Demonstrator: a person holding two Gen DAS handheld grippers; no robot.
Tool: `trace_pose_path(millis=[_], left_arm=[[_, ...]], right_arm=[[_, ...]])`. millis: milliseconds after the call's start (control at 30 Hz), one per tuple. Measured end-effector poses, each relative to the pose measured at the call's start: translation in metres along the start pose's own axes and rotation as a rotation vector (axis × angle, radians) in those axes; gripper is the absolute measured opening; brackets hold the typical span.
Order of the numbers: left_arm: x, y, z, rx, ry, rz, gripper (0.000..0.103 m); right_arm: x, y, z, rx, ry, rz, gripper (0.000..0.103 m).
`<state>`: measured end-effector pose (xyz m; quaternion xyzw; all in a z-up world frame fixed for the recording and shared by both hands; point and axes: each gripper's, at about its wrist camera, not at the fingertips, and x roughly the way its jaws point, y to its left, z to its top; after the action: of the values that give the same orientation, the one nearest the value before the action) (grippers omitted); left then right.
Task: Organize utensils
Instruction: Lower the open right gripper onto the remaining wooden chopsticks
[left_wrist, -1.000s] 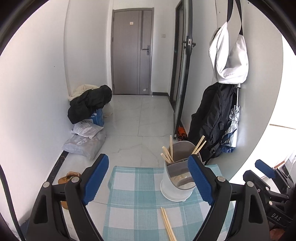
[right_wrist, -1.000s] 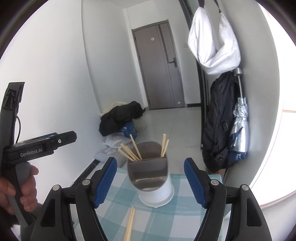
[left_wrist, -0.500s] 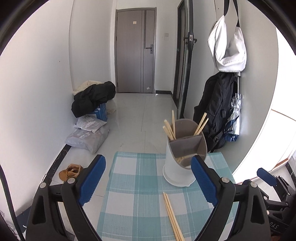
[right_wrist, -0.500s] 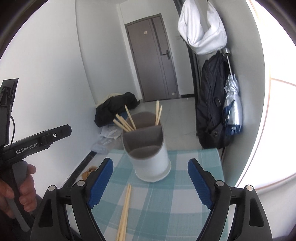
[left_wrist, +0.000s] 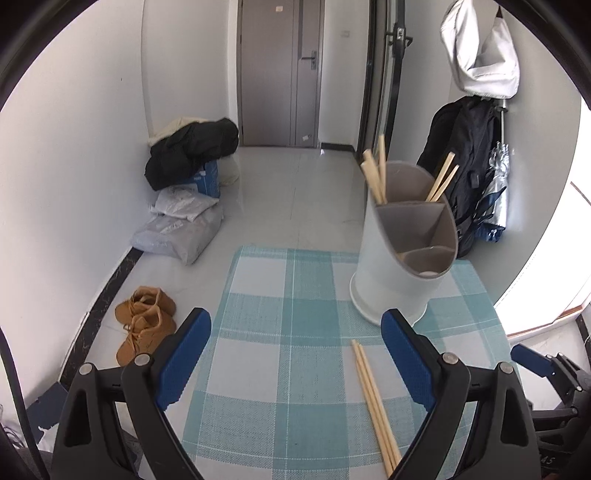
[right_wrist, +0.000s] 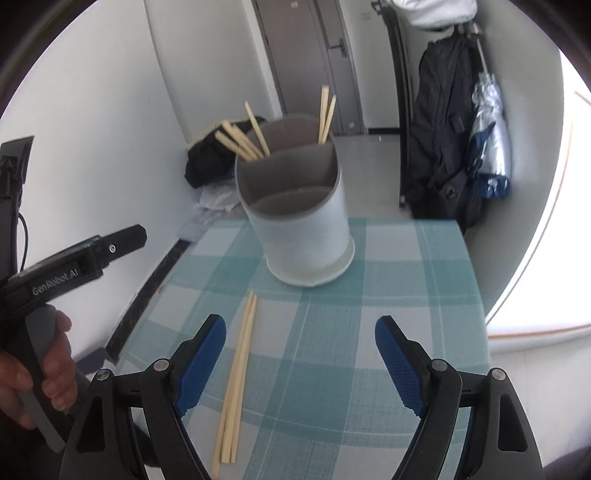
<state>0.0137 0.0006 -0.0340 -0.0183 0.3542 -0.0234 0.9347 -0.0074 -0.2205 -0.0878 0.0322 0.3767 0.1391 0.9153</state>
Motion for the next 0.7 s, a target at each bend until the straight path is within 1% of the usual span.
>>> trace_pose_path(millis=[67, 167, 233, 300, 433, 500, 533, 600, 667, 700], left_arm=[[0.006, 0.005, 0.000, -0.003, 0.020, 0.011, 0.091], [0.011, 0.011, -0.002, 0.001, 0.030, 0.038, 0.091], [0.016, 0.016, -0.002, -0.002, 0.046, 0.043, 0.091], [0.018, 0.024, -0.001, -0.013, 0.052, 0.049, 0.091], [0.021, 0.036, 0.001, -0.051, 0.073, 0.050, 0.091], [0.022, 0.041, 0.001, -0.068, 0.082, 0.053, 0.091], [0.023, 0.044, 0.001, -0.077, 0.089, 0.053, 0.091], [0.025, 0.048, 0.002, -0.095, 0.096, 0.052, 0.091], [0.026, 0.052, 0.003, -0.108, 0.101, 0.052, 0.091], [0.027, 0.054, 0.003, -0.115, 0.103, 0.053, 0.091]], right_arm=[[0.013, 0.003, -0.004, -0.017, 0.048, -0.008, 0.083], [0.031, 0.008, -0.007, -0.049, 0.111, -0.022, 0.081], [0.041, 0.011, -0.008, -0.057, 0.139, -0.019, 0.081], [0.052, 0.012, -0.008, -0.065, 0.169, -0.017, 0.077], [0.070, 0.017, -0.010, -0.078, 0.215, -0.009, 0.074], [0.077, 0.021, -0.011, -0.090, 0.238, -0.003, 0.068], [0.080, 0.023, -0.011, -0.098, 0.247, 0.002, 0.063], [0.088, 0.028, -0.013, -0.125, 0.272, -0.008, 0.060], [0.094, 0.033, -0.014, -0.138, 0.291, 0.000, 0.052], [0.097, 0.036, -0.014, -0.142, 0.299, 0.005, 0.051]])
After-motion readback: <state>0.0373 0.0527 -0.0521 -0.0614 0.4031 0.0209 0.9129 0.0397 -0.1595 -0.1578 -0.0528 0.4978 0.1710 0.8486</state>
